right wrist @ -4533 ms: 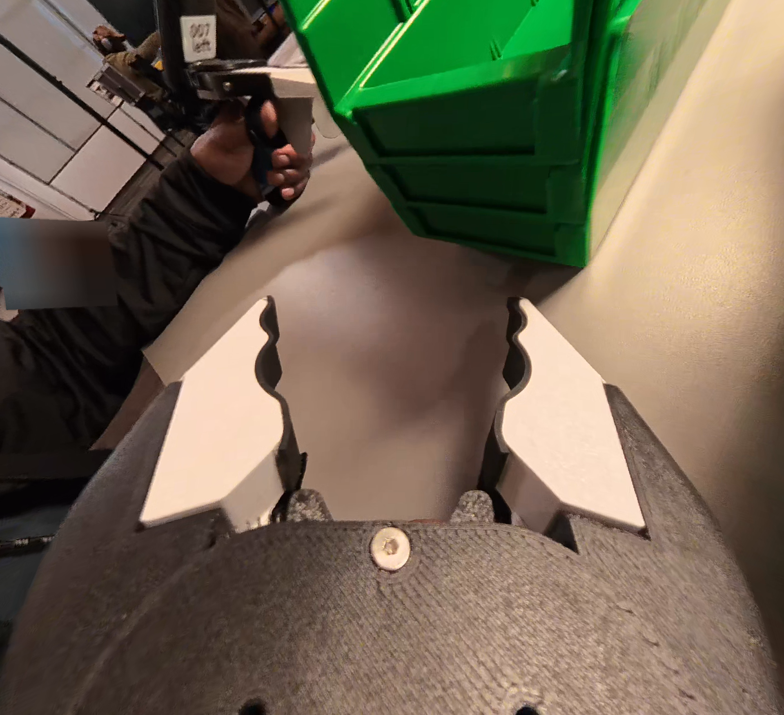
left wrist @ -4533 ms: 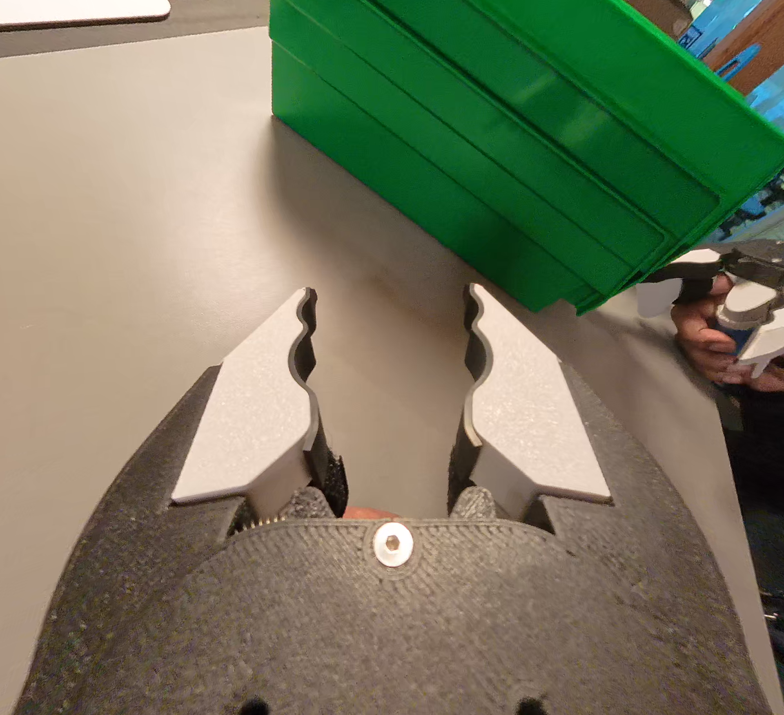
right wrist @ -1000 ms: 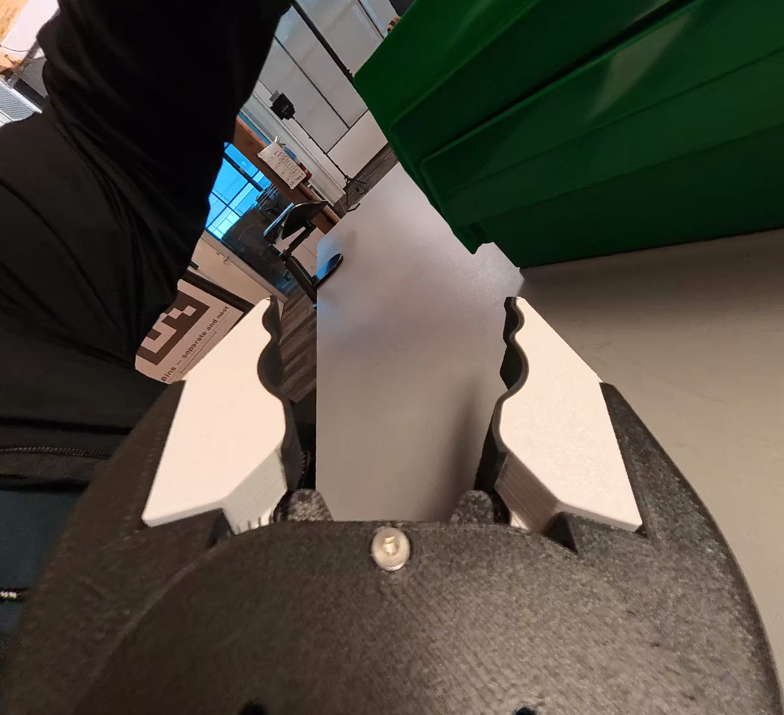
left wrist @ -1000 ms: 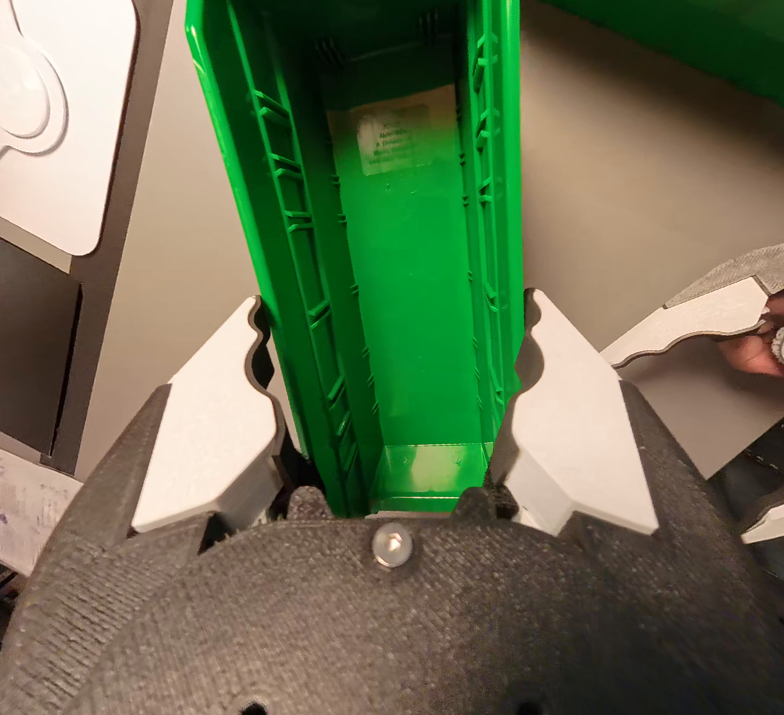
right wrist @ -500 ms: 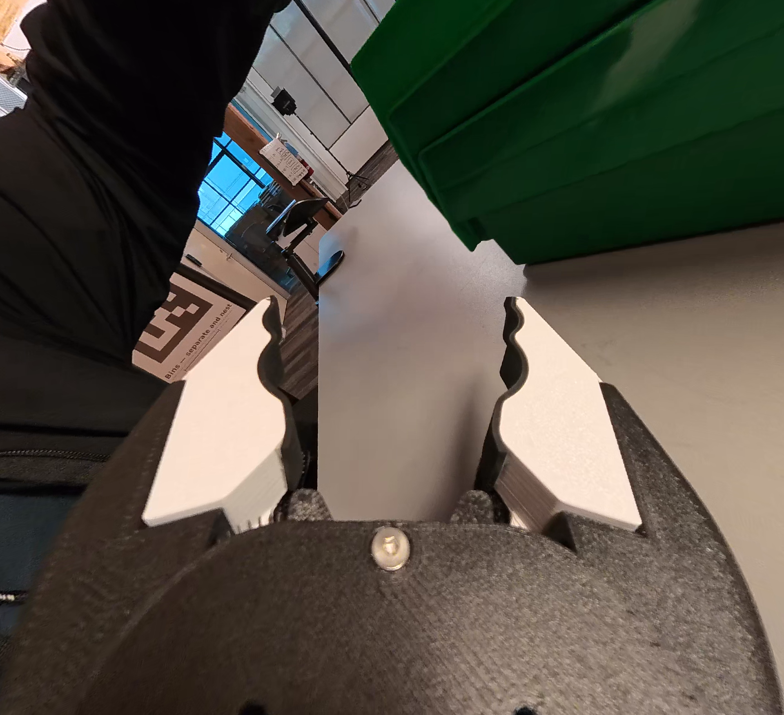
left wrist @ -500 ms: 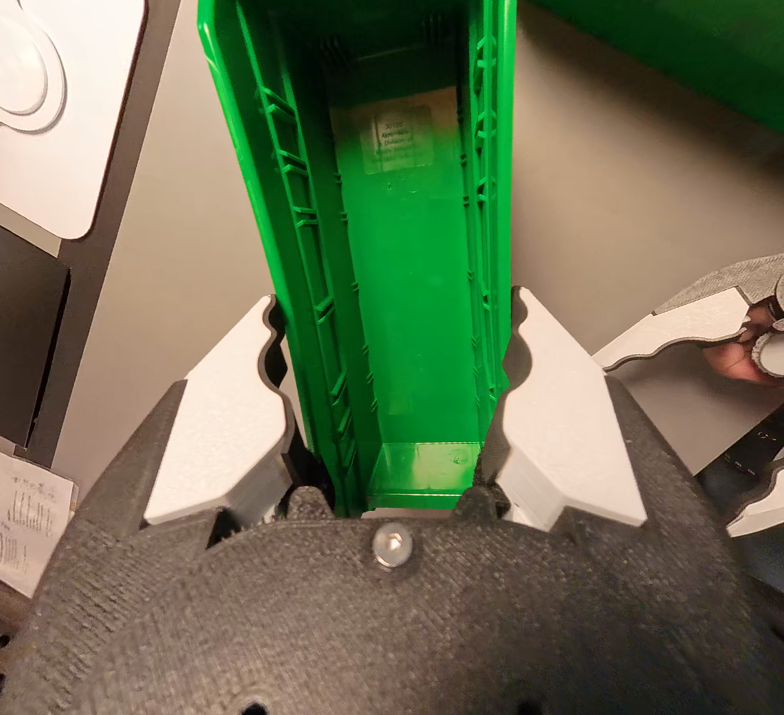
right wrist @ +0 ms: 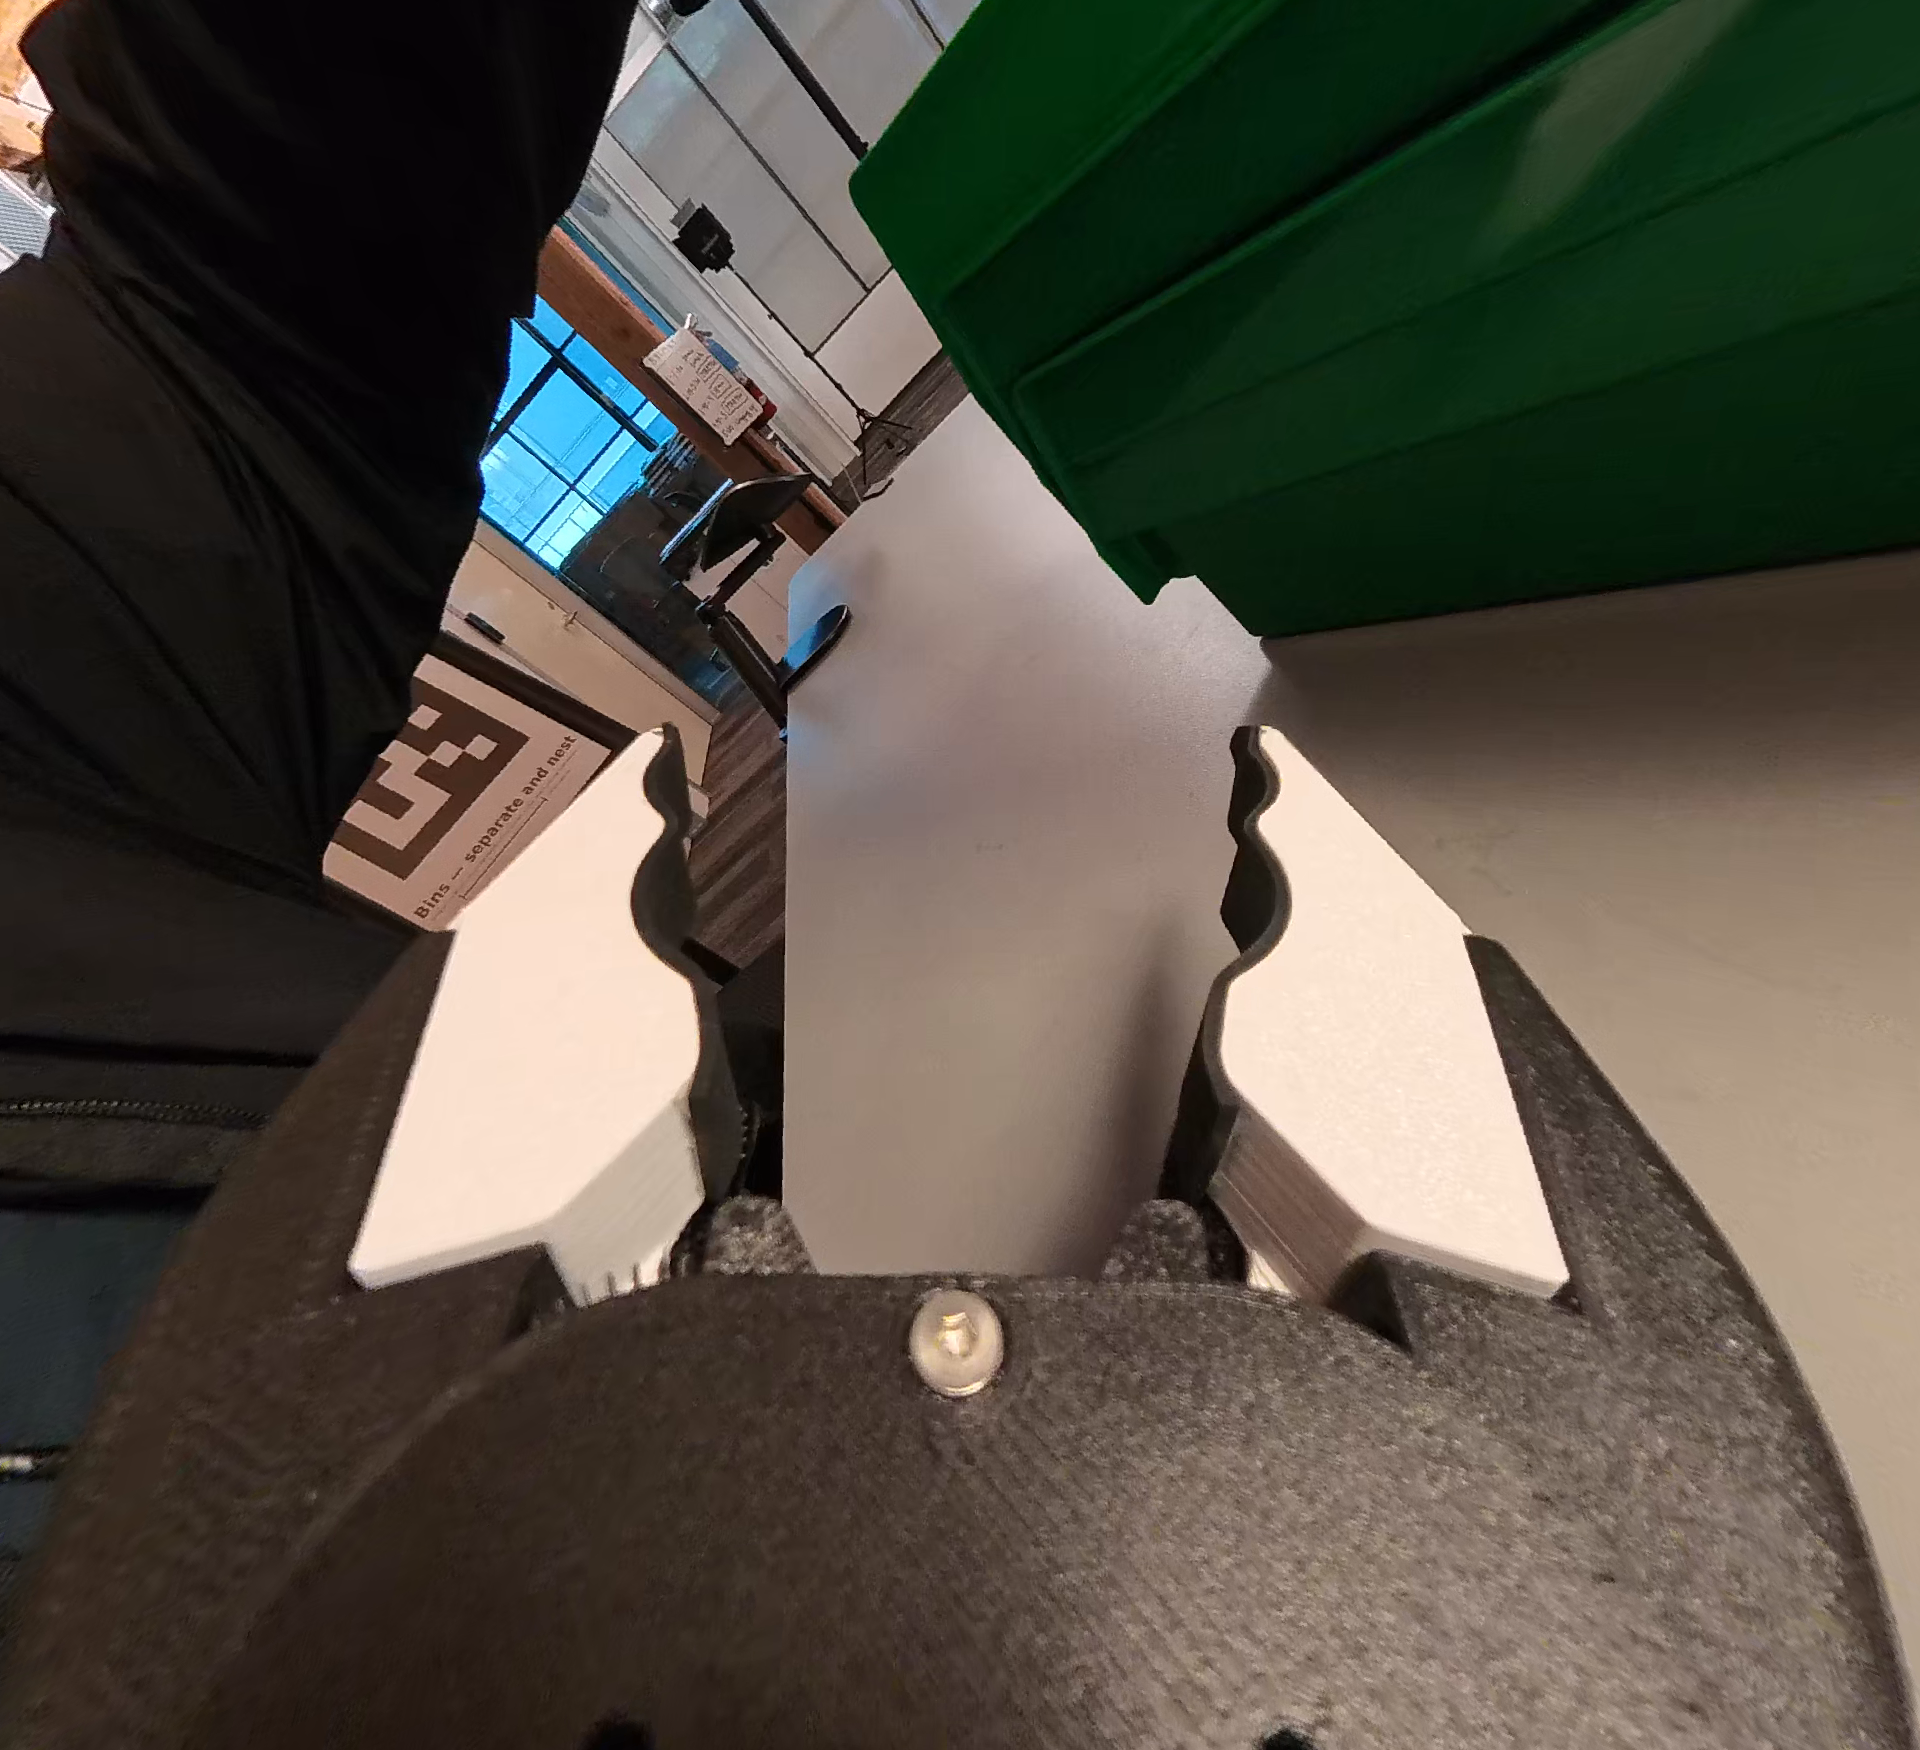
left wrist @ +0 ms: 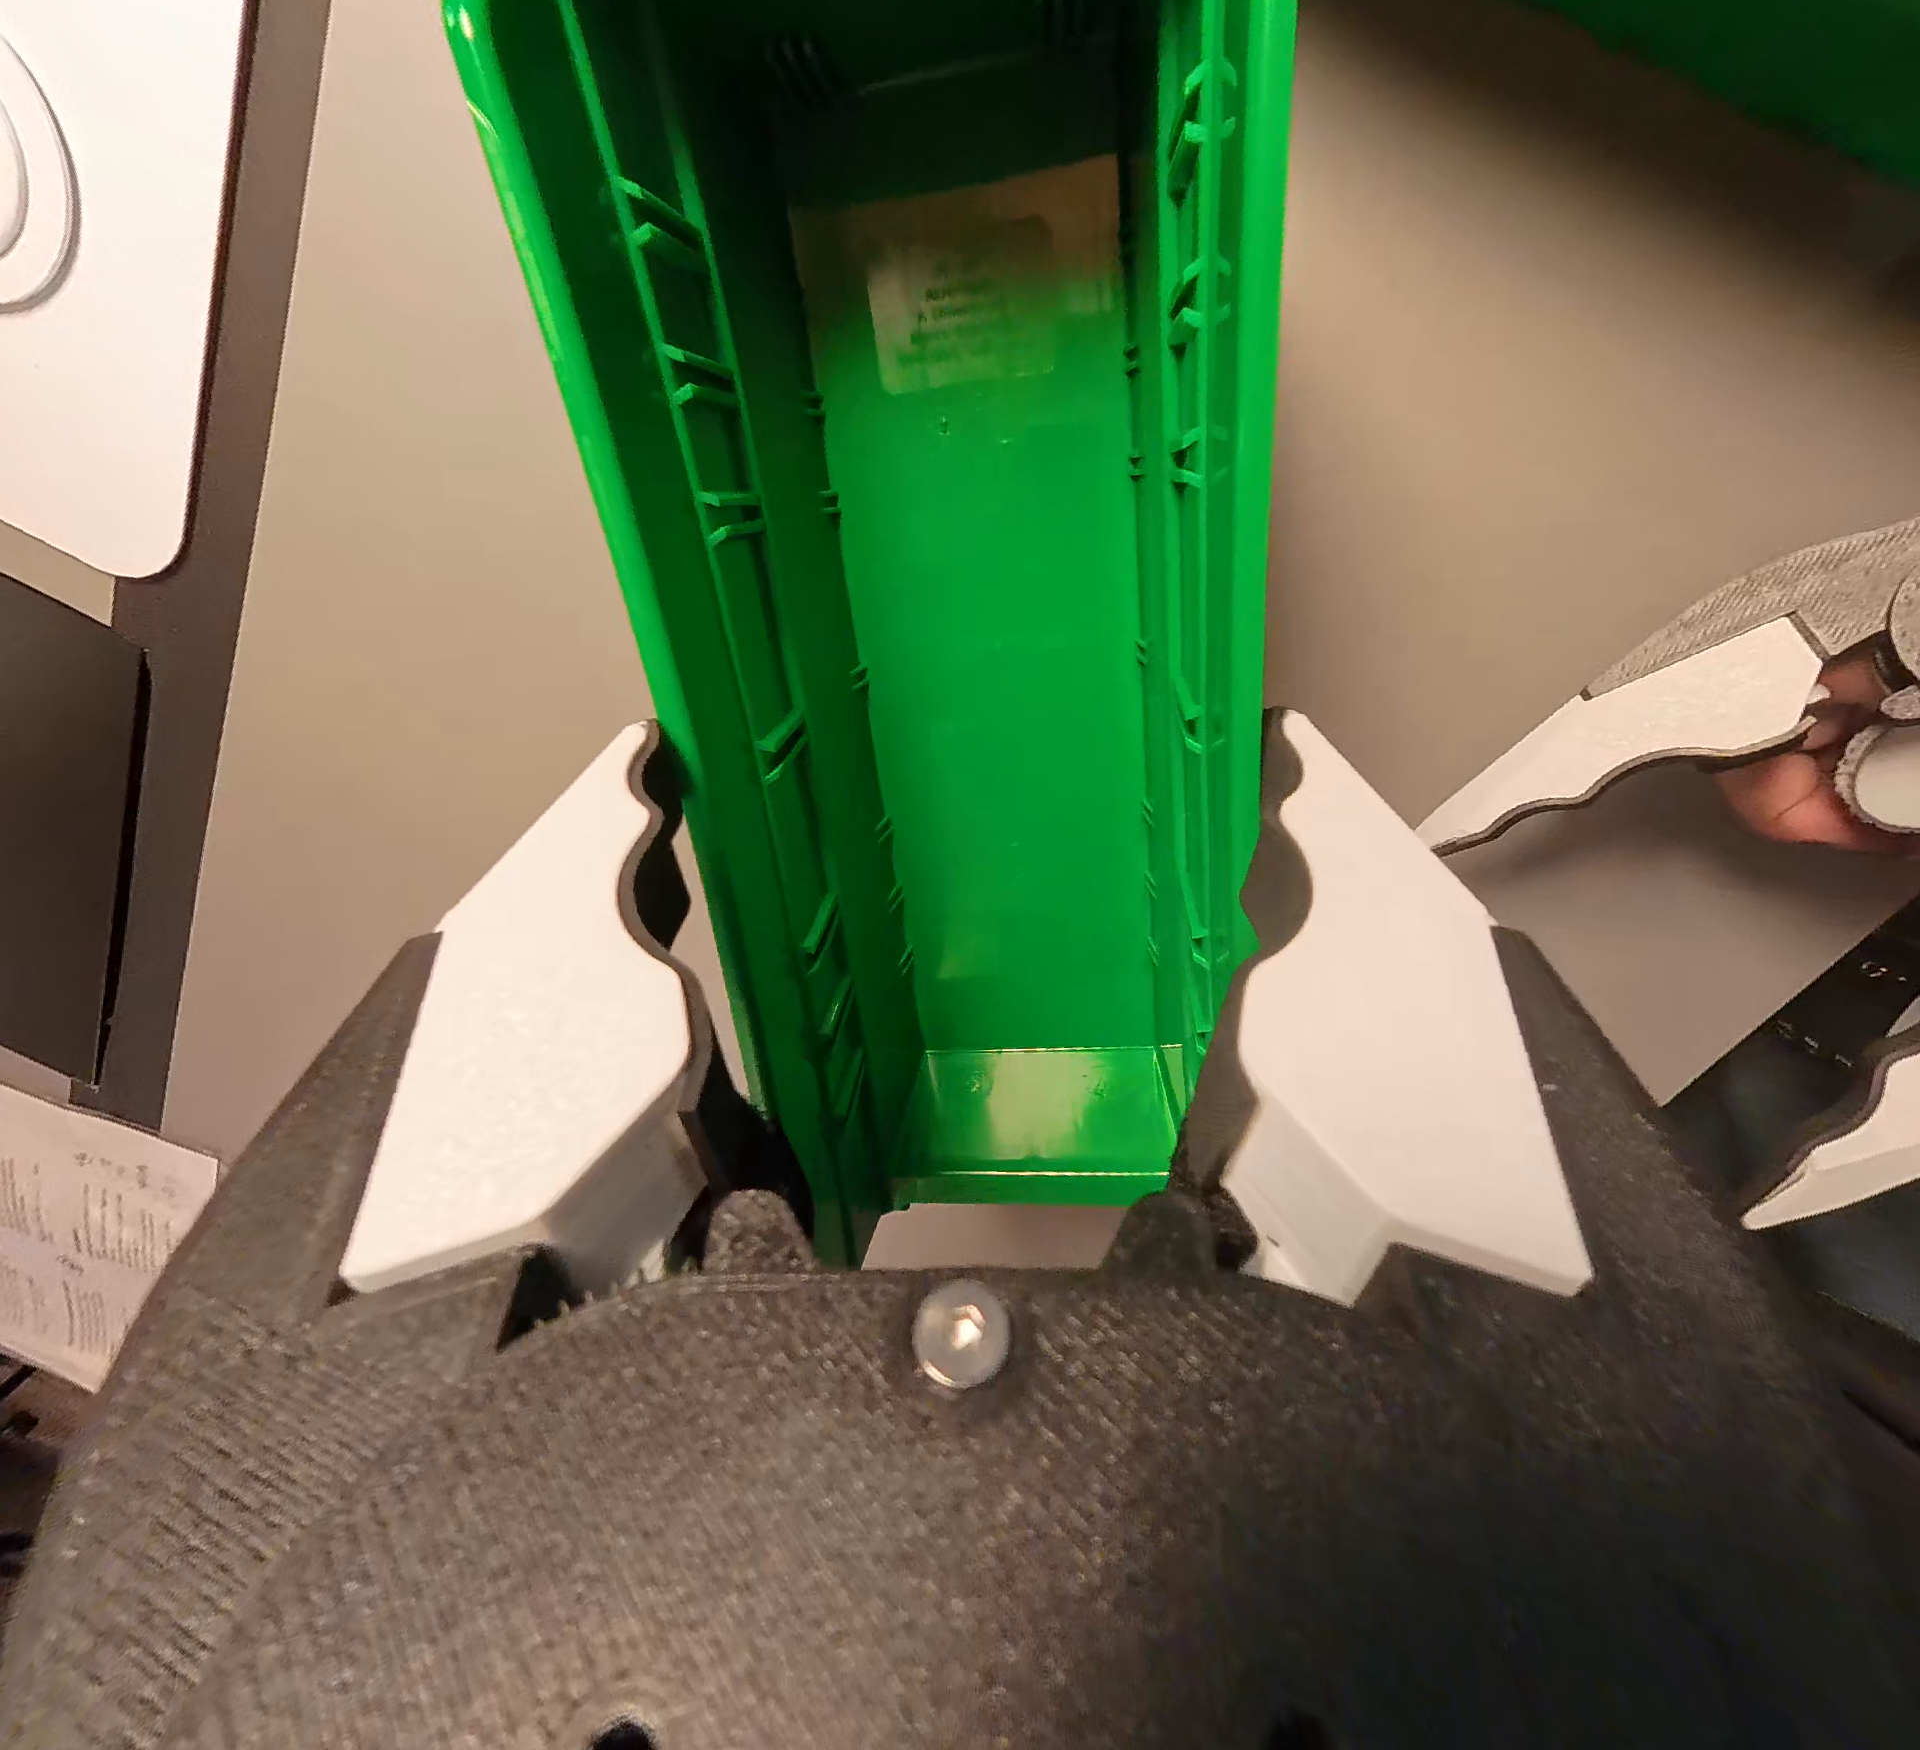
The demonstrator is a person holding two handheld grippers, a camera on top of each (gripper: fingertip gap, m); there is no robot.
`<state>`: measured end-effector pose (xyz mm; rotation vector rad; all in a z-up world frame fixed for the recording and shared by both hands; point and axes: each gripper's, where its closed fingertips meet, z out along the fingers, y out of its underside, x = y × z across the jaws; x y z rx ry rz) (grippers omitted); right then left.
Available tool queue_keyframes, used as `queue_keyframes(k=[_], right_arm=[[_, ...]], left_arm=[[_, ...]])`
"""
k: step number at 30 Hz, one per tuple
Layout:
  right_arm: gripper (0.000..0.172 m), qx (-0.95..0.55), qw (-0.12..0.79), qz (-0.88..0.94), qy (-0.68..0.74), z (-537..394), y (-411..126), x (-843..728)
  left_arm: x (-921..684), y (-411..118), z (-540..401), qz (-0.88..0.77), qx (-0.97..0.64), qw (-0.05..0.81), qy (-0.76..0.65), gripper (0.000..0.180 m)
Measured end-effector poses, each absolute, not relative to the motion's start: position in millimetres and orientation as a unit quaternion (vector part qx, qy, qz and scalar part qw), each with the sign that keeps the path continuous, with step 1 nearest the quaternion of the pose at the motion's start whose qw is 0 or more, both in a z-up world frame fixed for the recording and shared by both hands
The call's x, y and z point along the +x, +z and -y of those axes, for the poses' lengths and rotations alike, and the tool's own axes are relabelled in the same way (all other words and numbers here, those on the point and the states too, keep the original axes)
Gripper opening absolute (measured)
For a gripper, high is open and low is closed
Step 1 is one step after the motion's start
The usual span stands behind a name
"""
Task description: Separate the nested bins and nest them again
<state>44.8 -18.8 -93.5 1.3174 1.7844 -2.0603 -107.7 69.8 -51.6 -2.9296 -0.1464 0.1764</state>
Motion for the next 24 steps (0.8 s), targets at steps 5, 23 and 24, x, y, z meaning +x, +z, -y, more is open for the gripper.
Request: queue_keyframes(k=[5, 23, 24], right_arm=[[0.108, 0.433, 0.058, -0.590, -0.679, 19.4, -93.5, 45.4], [0.107, 0.430, 0.059, -0.592, -0.679, 20.2, -93.5, 46.4], [0.107, 0.430, 0.059, -0.592, -0.679, 20.3, -93.4, 46.5]], left_arm=[[-107.3, -50.3, -68.5, 0.049, -0.992, 0.101, 0.059, 0.107], [-108.1, -26.0, -69.5, 0.049, -0.987, 0.132, 0.073, 0.097], [-108.4, -20.4, -70.5, 0.049, -0.986, 0.140, 0.076, 0.097]])
